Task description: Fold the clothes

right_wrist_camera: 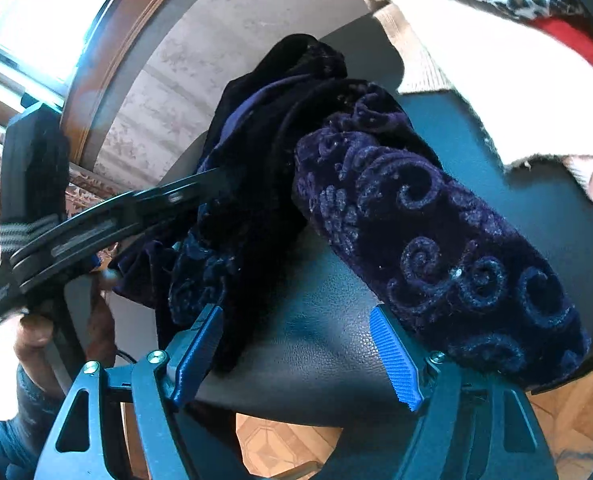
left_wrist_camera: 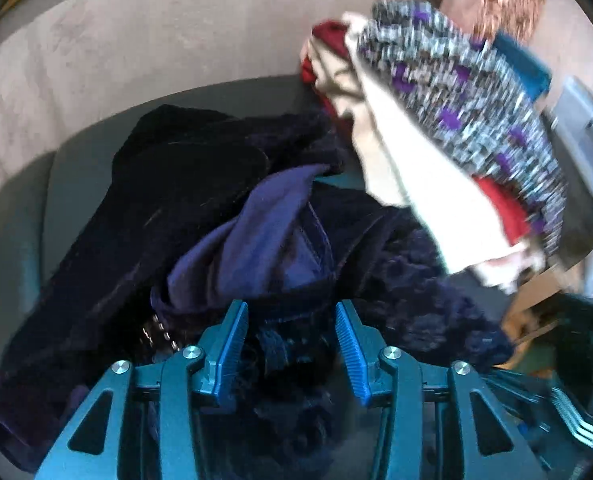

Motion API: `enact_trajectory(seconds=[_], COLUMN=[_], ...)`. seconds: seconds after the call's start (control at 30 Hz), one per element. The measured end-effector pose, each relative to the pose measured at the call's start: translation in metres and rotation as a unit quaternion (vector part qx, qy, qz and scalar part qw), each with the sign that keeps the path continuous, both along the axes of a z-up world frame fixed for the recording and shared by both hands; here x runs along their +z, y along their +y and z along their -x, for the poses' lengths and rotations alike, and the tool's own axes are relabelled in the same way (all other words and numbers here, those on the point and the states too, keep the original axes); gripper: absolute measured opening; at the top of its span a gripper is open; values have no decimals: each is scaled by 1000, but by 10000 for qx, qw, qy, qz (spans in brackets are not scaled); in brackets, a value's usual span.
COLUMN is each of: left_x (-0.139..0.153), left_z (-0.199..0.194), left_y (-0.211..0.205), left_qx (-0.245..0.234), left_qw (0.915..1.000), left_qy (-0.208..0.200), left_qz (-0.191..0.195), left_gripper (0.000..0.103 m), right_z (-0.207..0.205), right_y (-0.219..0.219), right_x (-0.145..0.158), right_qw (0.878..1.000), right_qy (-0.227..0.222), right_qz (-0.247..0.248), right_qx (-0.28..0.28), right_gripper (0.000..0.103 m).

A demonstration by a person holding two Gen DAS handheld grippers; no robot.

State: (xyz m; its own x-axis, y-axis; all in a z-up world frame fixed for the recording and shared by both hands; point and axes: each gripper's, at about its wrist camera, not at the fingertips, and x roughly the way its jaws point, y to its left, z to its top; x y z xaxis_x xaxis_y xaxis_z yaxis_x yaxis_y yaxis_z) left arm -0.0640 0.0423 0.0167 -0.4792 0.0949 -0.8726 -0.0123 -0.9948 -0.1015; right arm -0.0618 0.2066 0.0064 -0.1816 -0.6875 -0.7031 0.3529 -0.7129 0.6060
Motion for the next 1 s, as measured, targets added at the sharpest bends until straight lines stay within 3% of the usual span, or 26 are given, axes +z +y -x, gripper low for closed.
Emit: enact_trajectory(seconds=[0.07,0.1,0.13,0.23,0.3,0.37,0.43,0.6,0.67,0.73,0.83,0.93,1.0], left_x=[-5,-9,-12,1,28,61,94,140,135,125,95,61,50], left_z=[8,10,11,3,-16,-42,-81,-179,-220,-257,-309,-337,-350], left_y=[6,7,2,-45,-93,-146,-189,-264,-284,-297,-326,-338,-337], left_qx=[-78,-100,-123,309,784,1271,1692,2369,2707,3124,3730,4107,4124], left_qw=[9995,9991,9994,9953,9815,9600,9401,9223,9079,8947,8681,8582,8559], left_qy=[23,-32,-96,1,429,948,1500,2099,2208,2238,2115,1761,1772], left_qz=[299,410,313,-915,-1694,-2309,-2551,-2217,-2319,-2278,-2502,-2525,-2568], left_gripper=[46,31,6,6,5,4,4,4,4,4,4,4,4], right_z=[-1,-2,-5,-11,-14,-15,-14,-20,-24,-26,-29,-27,-20], right_y=[-1,-3,-4,-6,-5,-1,-1,-18,-28,-34,-45,-65,-87], right_x=[0,2,6,15,21,32,38,48,54,60,67,69,60], right_qw=[10000,10000,9998,9991,9984,9964,9957,9871,9797,9789,9751,9639,9593], right_qy=[12,44,129,340,508,817,900,1409,1719,1808,1969,2281,2224], right_qz=[-15,-31,-50,-105,-160,-234,-208,-759,-1009,-905,-930,-1178,-1406], right_qx=[38,74,121,211,166,31,9,110,207,278,423,713,1021], right_gripper=[77,77,77,77,77,77,77,77,77,77,77,78,78])
